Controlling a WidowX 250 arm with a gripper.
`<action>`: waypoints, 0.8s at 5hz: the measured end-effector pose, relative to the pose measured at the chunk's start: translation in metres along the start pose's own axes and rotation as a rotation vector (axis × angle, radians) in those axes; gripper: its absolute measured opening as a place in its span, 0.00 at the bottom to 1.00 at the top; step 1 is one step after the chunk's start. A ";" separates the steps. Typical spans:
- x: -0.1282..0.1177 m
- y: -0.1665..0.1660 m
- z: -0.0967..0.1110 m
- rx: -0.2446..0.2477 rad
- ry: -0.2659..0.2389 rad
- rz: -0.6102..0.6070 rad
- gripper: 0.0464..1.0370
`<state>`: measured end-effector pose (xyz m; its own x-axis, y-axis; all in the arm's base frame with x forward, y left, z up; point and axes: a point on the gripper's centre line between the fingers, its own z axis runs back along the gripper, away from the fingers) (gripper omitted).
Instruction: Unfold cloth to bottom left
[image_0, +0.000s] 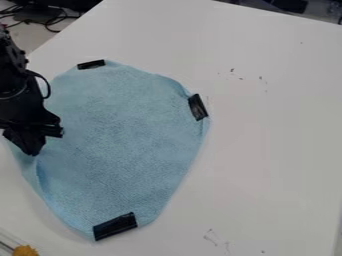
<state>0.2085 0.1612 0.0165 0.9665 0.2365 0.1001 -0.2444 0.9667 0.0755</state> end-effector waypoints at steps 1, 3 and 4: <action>-0.002 0.005 0.006 0.025 0.022 0.005 0.00; -0.028 0.020 0.032 0.111 -0.047 0.144 0.00; -0.045 0.019 0.022 0.089 -0.072 0.212 0.02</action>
<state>0.1588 0.1671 0.0357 0.8855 0.4228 0.1928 -0.4504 0.8830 0.1320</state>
